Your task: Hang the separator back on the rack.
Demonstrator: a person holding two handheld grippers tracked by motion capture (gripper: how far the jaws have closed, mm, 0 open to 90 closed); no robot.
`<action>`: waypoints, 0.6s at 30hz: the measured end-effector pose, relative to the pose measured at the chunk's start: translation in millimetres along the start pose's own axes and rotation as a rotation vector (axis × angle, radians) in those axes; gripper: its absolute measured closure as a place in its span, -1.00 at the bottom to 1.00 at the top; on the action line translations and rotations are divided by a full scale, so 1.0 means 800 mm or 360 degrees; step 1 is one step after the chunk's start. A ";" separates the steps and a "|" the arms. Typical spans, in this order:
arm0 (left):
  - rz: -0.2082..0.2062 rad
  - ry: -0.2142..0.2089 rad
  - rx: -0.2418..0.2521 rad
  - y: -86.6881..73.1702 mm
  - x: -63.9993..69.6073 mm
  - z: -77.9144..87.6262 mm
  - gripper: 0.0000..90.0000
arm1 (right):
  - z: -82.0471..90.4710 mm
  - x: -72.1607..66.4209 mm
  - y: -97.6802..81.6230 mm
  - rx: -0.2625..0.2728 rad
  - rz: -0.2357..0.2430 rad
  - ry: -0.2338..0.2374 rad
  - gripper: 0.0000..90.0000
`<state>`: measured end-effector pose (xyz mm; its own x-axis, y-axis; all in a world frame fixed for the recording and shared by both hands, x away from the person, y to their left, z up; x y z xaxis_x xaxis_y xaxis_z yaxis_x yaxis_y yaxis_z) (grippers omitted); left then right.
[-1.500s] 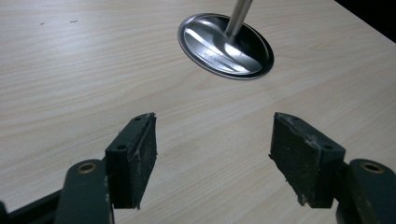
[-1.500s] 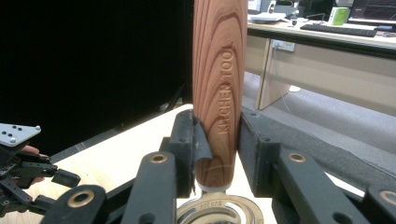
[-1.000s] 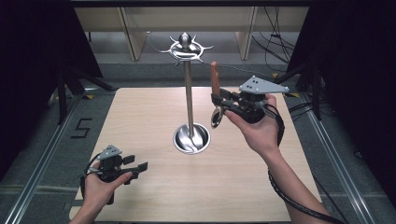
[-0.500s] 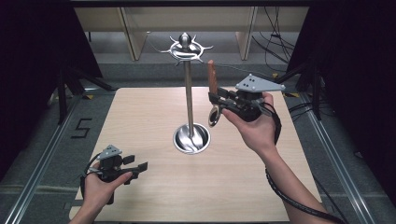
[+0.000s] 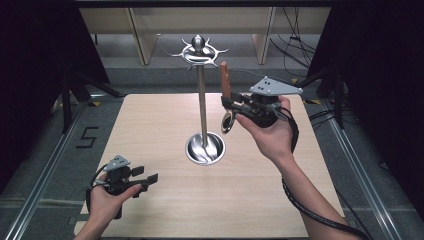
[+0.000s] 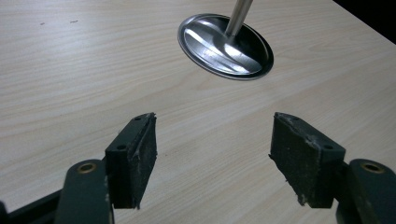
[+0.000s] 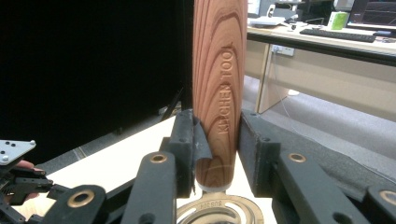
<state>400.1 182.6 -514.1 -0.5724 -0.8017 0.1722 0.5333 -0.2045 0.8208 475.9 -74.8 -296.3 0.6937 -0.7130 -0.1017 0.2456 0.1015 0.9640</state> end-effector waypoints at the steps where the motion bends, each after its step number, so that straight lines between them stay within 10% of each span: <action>1: 0.0002 0.0001 -0.0002 0.000 0.000 0.000 -0.31 | 0.000 0.000 0.000 0.0000 0.0005 -0.0005 0.54; 18: -0.0002 0.0001 0.0009 0.001 -0.001 0.001 -0.31 | -0.011 0.001 0.001 -0.0020 -0.0001 -0.0007 0.54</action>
<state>400.4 183.2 -513.1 -0.5729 -0.8016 0.1707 0.5290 -0.2027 0.8240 482.7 -69.1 -297.6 0.6908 -0.7159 -0.1013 0.2544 0.1095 0.9609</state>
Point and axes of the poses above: each handheld gripper's, and its own axes: z roughly backward along the jaws, y roughly out of its top, x roughly to its right, the point moved 10 cm from there along -z, roughly forward along the jaws, and after that the axes turned 6 degrees about -z, right-handed, at the moved point
